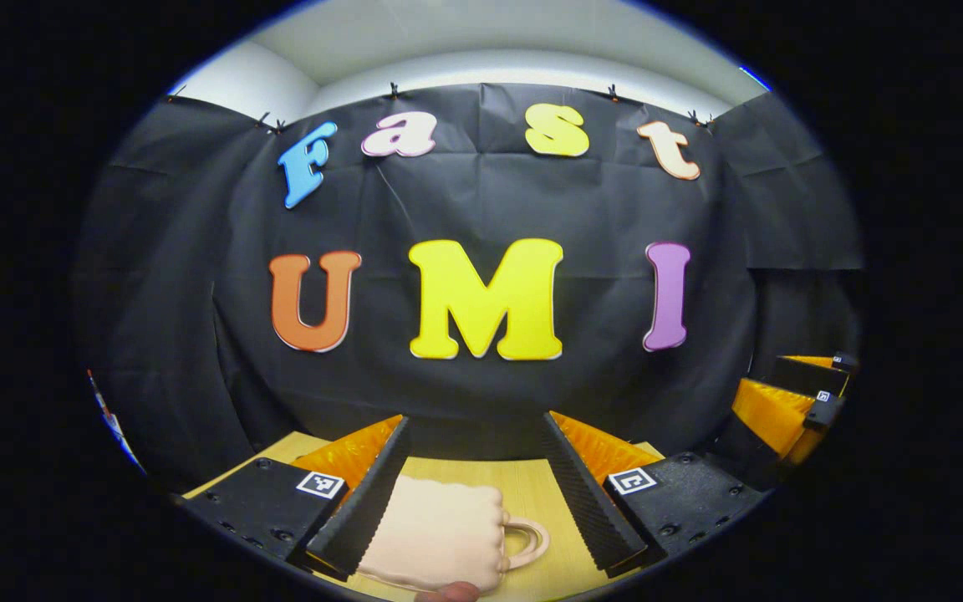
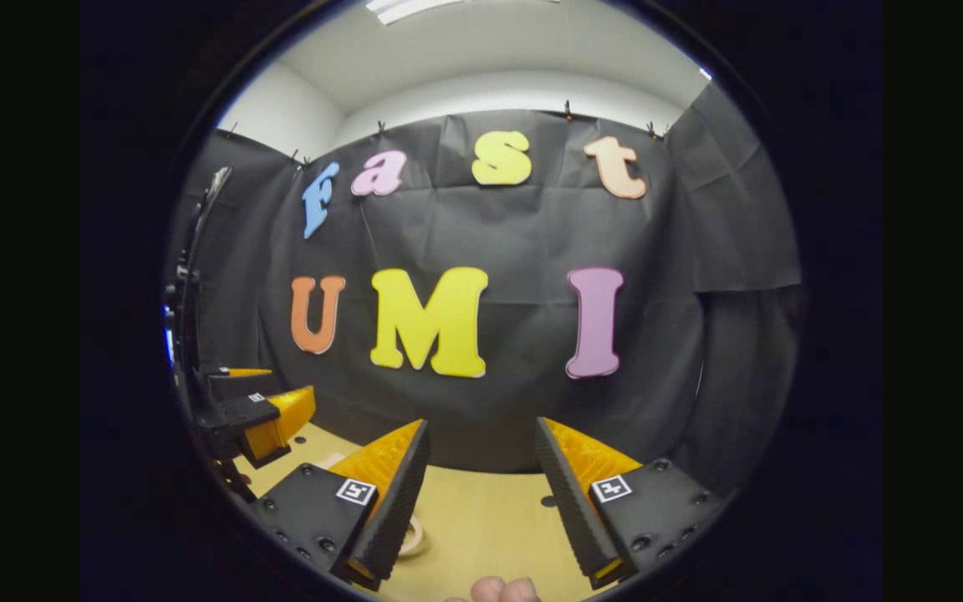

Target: First open the suitcase, pack the skin care products into it, and then close the suitcase.

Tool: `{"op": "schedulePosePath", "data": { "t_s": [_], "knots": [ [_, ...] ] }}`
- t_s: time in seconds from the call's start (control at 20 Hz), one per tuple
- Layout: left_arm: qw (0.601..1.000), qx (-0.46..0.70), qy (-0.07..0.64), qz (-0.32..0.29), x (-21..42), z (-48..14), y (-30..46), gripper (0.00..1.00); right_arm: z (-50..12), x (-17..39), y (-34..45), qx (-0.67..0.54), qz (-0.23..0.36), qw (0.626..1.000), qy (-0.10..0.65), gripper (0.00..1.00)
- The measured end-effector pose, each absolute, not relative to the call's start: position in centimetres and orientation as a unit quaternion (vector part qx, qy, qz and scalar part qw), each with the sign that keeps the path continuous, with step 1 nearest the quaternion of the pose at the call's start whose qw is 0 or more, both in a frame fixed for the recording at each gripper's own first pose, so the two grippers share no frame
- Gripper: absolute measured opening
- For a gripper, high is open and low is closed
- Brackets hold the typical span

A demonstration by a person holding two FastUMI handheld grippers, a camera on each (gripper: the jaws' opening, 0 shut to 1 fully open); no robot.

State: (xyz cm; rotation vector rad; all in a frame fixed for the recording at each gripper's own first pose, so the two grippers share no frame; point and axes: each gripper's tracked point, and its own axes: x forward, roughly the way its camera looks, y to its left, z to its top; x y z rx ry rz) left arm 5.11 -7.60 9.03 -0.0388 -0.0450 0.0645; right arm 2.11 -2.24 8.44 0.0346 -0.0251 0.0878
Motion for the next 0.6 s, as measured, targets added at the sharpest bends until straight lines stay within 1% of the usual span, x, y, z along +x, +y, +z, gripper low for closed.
{"op": "schedulePosePath", "data": {
  "t_s": [0.05, 0.15, 0.2, 0.45, 0.5, 0.6],
  "knots": [
    [0.999, -0.019, -0.032, 0.038, 5.2, 9.9, -6.7, 0.98, 9.1, 2.0, -1.6, 0.015, 0.043, 0.999, -0.021, 0.76],
    [0.998, -0.024, -0.032, 0.042, 4.7, 10.2, -5.9, 0.98, 9.6, 1.6, 0.1, 0.019, 0.044, 0.998, -0.027, 0.82],
    [0.998, -0.029, -0.026, 0.044, 4.3, 10.0, -5.6, 0.98, 9.8, 1.4, 0.6, 0.022, 0.041, 0.999, -0.027, 0.8],
    [0.998, -0.041, -0.018, 0.04, 3.1, 9.1, -4.5, 0.98, 9.3, 0.2, 1.7, 0.035, 0.016, 0.999, -0.023, 0.8],
    [0.998, -0.037, -0.021, 0.039, 2.8, 9.1, -4.3, 0.98, 9.0, -0.1, 2.2, 0.039, 0.016, 0.999, -0.019, 0.79],
    [0.999, -0.032, -0.026, 0.035, 2.7, 9.3, -4.0, 0.99, 8.6, -0.3, 2.6, 0.037, 0.018, 0.999, -0.014, 0.8]
  ]
}}
